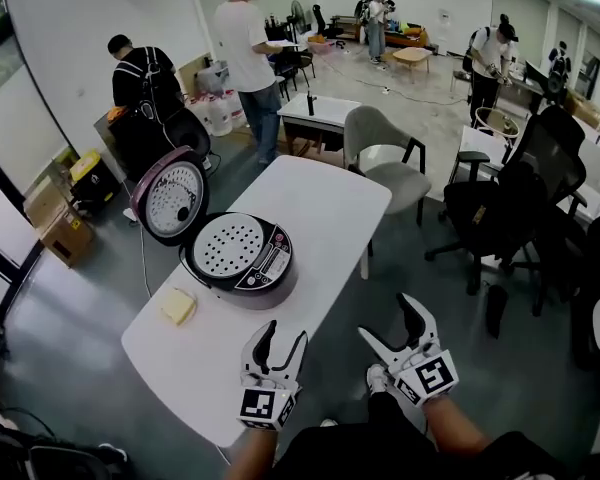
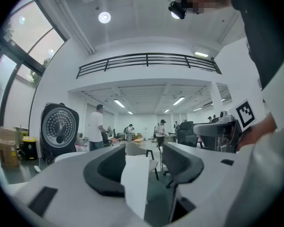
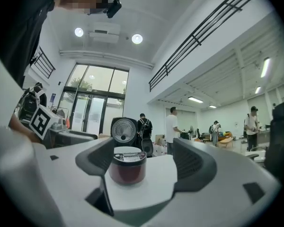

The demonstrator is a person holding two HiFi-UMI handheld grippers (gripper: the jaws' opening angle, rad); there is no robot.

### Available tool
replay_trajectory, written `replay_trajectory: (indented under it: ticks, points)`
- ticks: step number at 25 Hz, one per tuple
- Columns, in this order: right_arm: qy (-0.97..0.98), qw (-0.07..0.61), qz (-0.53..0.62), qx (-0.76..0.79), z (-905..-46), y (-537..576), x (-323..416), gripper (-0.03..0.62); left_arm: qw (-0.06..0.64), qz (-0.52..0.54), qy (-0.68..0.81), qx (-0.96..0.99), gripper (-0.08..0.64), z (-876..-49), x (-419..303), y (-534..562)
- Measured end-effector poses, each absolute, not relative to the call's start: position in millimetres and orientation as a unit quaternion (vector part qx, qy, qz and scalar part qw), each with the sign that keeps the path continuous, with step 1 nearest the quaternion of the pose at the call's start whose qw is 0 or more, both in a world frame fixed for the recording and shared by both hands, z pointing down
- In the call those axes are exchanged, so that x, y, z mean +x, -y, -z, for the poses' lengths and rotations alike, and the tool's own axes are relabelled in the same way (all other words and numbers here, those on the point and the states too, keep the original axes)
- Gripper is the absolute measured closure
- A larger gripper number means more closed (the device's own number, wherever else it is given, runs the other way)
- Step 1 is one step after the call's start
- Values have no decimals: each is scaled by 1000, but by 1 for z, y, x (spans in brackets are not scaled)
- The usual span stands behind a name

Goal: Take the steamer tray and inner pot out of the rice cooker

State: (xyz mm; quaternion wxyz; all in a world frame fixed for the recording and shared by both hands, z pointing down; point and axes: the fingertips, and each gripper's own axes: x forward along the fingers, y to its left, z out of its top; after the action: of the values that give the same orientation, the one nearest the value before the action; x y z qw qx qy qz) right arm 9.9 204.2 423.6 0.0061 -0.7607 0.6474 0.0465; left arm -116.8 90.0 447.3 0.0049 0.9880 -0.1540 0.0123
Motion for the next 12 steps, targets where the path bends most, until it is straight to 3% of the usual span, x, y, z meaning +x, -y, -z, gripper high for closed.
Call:
replay_trajectory:
  ticks: [2,4,6,12]
  points:
    - [-639,26,-47,-768,-421,-193,29,163,7,-18,190,982,239,-449,-113,-72]
    - [-634,34,-49,-771,-420,-179,52,78,14,-22,228,973,88,-451,-107,-52]
    - [-638,28,-54,-768,-421,-164,75,28,22,-23,258,966,-27,-453,-96,-36]
    - [-675,22,-51,-735,-417,-117,138,0,25,-20,314,949,-34,-448,-58,-7]
